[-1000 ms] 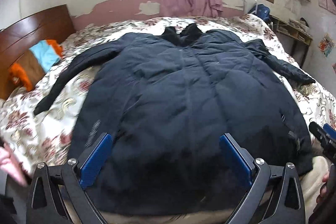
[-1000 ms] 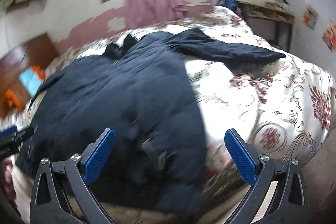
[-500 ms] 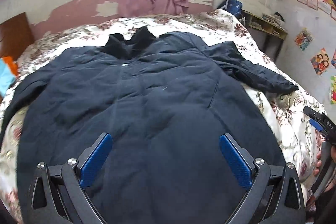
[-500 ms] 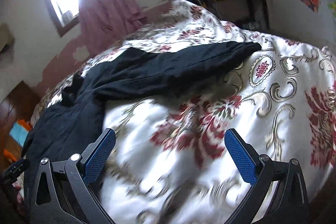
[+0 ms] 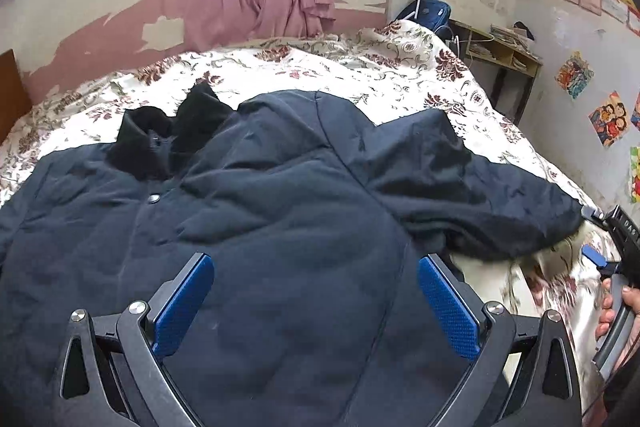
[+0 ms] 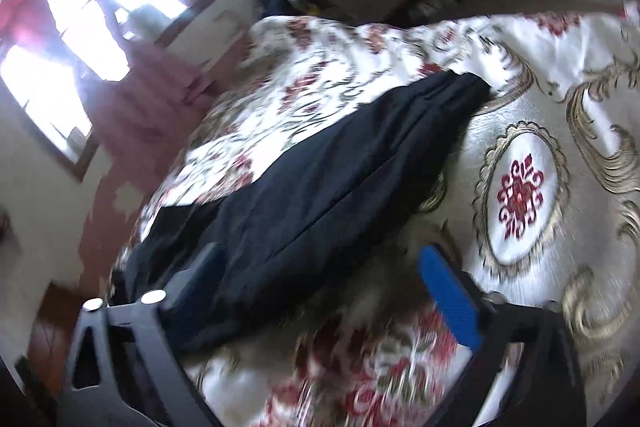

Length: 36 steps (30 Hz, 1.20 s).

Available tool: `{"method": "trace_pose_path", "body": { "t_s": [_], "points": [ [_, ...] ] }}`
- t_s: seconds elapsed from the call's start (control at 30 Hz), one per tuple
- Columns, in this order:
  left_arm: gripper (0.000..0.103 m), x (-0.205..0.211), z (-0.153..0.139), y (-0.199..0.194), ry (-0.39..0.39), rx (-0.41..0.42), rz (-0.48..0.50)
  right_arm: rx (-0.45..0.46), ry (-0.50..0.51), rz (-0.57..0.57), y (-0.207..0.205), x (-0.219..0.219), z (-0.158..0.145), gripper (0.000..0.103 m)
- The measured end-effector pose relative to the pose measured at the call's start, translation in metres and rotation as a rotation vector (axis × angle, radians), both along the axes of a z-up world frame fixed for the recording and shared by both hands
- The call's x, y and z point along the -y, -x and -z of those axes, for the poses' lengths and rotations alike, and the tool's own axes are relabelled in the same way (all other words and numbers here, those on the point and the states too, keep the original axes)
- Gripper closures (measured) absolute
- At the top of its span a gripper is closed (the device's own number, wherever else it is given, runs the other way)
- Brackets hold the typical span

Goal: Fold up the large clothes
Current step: 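Reach the right tool to the jacket sleeve and grasp its cuff, then carry the sleeve with the right tool across the jacket body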

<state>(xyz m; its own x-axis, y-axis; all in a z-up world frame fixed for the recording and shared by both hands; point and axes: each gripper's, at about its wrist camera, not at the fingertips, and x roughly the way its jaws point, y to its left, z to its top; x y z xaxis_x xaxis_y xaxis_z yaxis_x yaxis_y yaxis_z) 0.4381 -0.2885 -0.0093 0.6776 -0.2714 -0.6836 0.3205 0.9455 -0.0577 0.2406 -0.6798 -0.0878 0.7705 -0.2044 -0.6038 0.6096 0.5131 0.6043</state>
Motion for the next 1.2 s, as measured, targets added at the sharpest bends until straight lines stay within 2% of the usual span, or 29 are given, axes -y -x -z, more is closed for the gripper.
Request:
{"method": "trace_pose_path", "body": {
  "t_s": [0.03, 0.1, 0.17, 0.3, 0.37, 0.43, 0.6, 0.73, 0.83, 0.9, 1.07, 1.2],
  "points": [
    [0.0, 0.005, 0.004, -0.011, 0.012, -0.017, -0.002, -0.005, -0.029, 0.014, -0.005, 0.008, 0.006, 0.036],
    [0.0, 0.009, 0.009, -0.023, 0.035, -0.042, -0.006, 0.008, -0.091, 0.053, -0.013, 0.022, 0.02, 0.039],
    [0.0, 0.014, 0.018, -0.035, 0.07, -0.072, 0.004, 0.024, -0.147, 0.092, -0.019, 0.032, 0.032, 0.059],
    [0.0, 0.03, 0.042, -0.053, 0.087, -0.164, 0.068, 0.045, -0.182, 0.1, -0.033, 0.041, 0.043, 0.085],
    [0.0, 0.036, 0.053, -0.055, 0.062, -0.168, 0.08, 0.033, -0.131, 0.079, -0.044, 0.04, 0.035, 0.093],
    [0.0, 0.035, 0.058, -0.052, 0.07, -0.148, 0.085, 0.03, -0.07, 0.055, -0.048, 0.035, 0.018, 0.095],
    [0.0, 0.028, 0.059, -0.056, 0.119, -0.165, 0.093, 0.082, 0.144, -0.001, -0.065, 0.007, -0.059, 0.097],
    [0.0, 0.0, 0.047, -0.053, 0.219, -0.217, 0.1, 0.138, 0.327, -0.1, -0.078, -0.045, -0.129, 0.097],
    [0.0, -0.041, 0.037, -0.046, 0.31, -0.237, 0.072, 0.176, 0.471, -0.212, -0.096, -0.101, -0.179, 0.097],
    [0.0, -0.075, 0.03, -0.04, 0.34, -0.224, 0.053, 0.2, 0.548, -0.282, -0.102, -0.14, -0.203, 0.097],
    [0.0, -0.159, 0.012, -0.027, 0.324, -0.164, -0.024, 0.22, 0.725, -0.501, -0.125, -0.254, -0.237, 0.097],
    [0.0, -0.247, 0.001, -0.003, 0.354, -0.111, -0.099, 0.222, 0.81, -0.691, -0.14, -0.347, -0.233, 0.097]
  ]
}}
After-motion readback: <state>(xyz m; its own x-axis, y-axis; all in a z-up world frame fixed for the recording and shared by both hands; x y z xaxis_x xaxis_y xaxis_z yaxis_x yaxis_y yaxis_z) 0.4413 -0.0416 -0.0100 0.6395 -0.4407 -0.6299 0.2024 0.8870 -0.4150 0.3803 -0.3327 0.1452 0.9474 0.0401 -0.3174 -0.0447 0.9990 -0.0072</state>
